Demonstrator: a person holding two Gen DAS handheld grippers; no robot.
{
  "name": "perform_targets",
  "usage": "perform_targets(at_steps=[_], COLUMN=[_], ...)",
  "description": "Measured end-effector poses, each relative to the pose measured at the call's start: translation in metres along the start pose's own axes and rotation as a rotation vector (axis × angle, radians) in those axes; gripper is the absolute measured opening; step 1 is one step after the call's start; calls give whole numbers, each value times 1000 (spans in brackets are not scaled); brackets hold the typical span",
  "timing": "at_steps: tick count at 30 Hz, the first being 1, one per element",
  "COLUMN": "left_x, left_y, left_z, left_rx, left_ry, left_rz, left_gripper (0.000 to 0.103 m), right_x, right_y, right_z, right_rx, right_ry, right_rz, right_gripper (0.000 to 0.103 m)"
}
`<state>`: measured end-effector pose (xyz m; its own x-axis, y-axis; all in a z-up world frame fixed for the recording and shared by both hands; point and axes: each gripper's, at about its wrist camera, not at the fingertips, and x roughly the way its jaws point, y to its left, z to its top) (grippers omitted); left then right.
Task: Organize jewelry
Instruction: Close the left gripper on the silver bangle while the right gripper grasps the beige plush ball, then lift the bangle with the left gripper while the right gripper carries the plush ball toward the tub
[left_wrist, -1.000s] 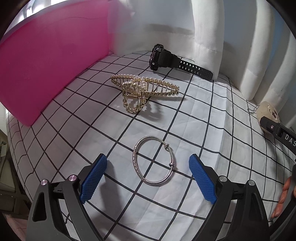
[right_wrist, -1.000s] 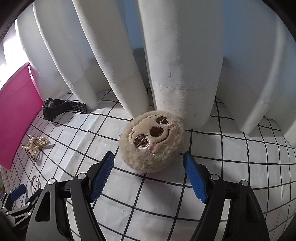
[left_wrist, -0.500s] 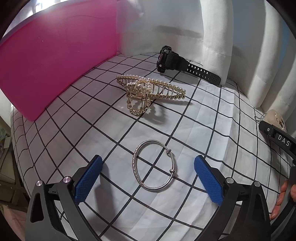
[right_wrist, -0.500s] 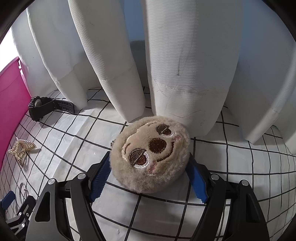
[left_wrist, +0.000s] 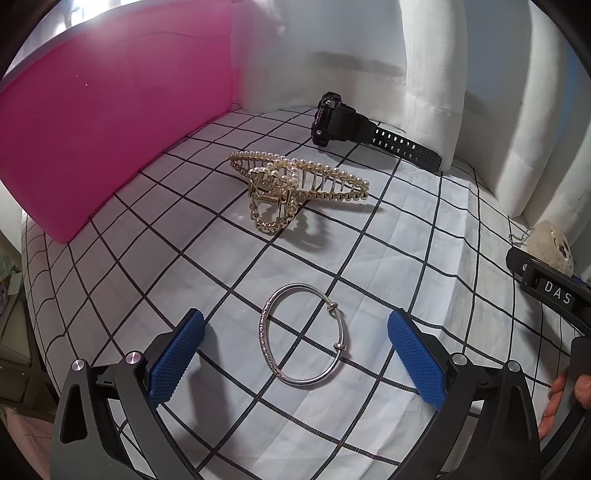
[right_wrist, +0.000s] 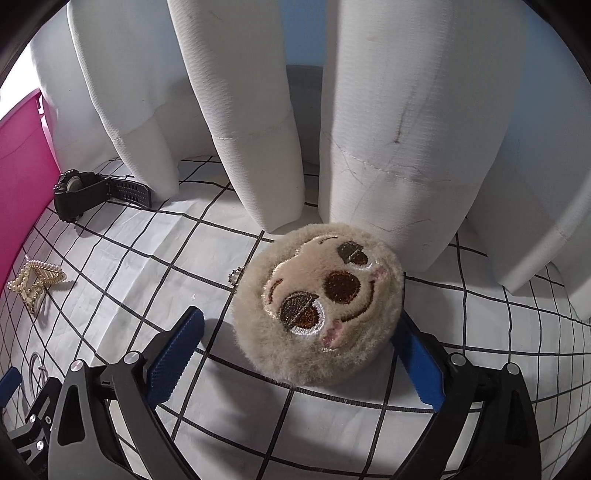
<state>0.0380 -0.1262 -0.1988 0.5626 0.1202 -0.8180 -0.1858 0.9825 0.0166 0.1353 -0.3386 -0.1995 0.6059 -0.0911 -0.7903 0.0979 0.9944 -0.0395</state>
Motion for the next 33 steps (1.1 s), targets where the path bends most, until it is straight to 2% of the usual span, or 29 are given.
perform_targets(at_steps=[5, 7, 9, 12, 14, 16, 20, 33], left_x=[-2, -5, -7, -9, -11, -12, -12, -23], left_y=[-1, -3, -6, -7, -7, -8, -7, 11], left_z=[-1, -4, -5, -6, -7, -7, -6, -6], left_rx=[3, 16, 31, 35, 40, 48, 56, 47], left_ry=[-13, -27, -36, -45, -55, -62, -63, -53], left_rz=[-11, -19, -29, -36, -40, -48, -55, -78], left_gripper=[92, 83, 78, 67, 56, 42, 41, 41], right_x=[-3, -4, -5, -11, -15, -17, -21, -51], right_y=[-4, -3, -3, -1, 0, 0, 1, 8], right_z=[-1, -2, -3, -6, -7, -9, -13, -35], right_rx=[-1, -8, -11, -20, -21, -22, -19, -2], right_ry=[5, 1, 1, -9, -18, -20, -26, -42], right_rz=[9, 13, 18, 24, 25, 27, 38, 69], right_gripper=[94, 93, 93, 83, 65, 55, 49, 48])
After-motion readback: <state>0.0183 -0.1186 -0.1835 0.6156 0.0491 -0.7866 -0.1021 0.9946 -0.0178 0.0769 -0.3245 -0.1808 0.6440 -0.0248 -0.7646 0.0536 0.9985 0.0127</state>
